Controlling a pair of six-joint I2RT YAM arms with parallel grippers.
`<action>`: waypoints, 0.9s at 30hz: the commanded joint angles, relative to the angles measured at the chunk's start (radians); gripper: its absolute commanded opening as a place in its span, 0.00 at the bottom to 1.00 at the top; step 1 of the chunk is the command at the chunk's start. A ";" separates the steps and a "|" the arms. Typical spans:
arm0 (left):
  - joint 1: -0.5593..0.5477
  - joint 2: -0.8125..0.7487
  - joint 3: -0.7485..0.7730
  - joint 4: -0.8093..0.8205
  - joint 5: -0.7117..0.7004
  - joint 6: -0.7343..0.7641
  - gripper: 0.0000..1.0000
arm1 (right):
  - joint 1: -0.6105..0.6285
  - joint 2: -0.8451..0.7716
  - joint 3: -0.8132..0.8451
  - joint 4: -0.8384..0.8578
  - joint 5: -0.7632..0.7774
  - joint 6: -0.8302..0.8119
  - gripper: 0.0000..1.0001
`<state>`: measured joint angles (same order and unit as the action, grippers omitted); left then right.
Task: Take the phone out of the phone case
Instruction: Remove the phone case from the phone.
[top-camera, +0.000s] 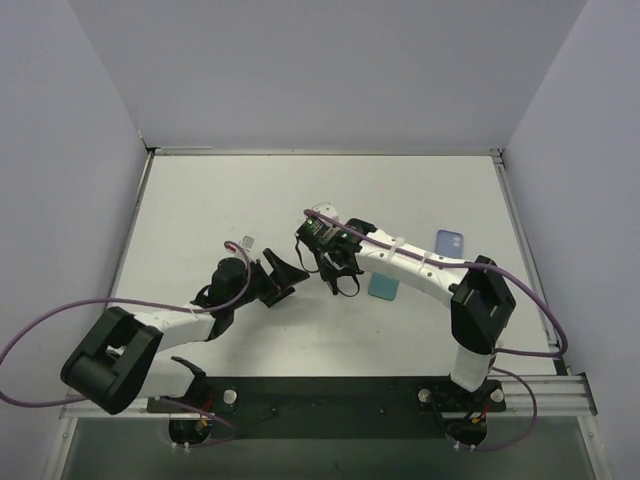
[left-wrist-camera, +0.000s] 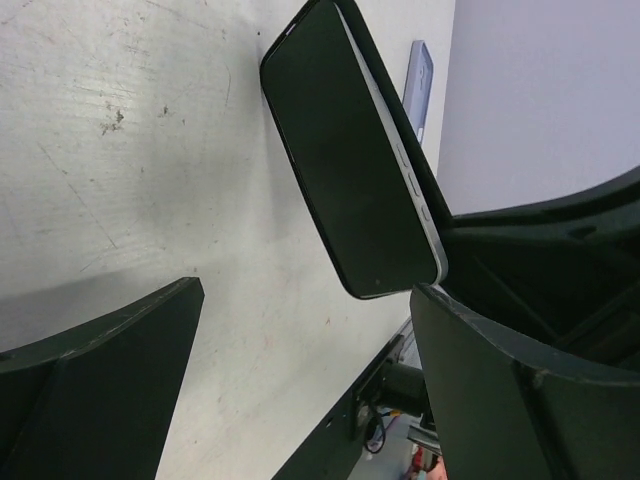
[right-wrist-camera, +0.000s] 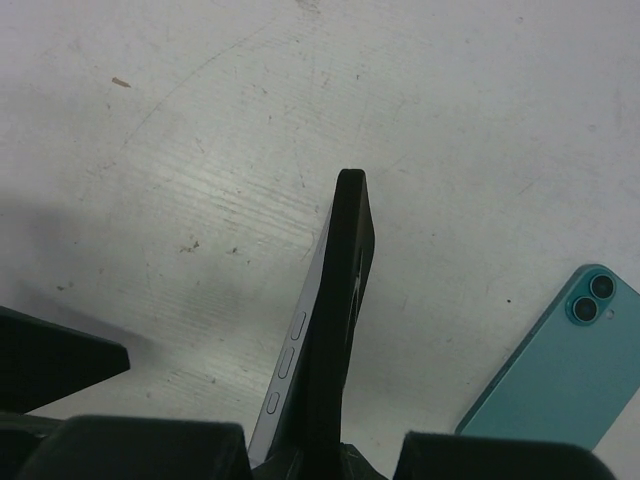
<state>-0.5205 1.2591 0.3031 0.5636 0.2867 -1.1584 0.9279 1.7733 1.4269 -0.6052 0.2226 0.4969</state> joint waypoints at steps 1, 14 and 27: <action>-0.009 0.109 0.040 0.249 0.032 -0.135 0.96 | -0.001 0.046 -0.037 0.065 -0.143 0.023 0.00; -0.018 0.223 0.059 0.334 0.046 -0.170 0.88 | -0.004 0.094 -0.059 0.133 -0.273 0.026 0.00; -0.018 0.100 0.056 0.068 -0.034 0.005 0.81 | -0.009 0.143 -0.062 0.231 -0.361 0.038 0.00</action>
<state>-0.5301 1.4166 0.3386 0.6788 0.2535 -1.2301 0.9089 1.8698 1.3685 -0.4755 -0.0147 0.5301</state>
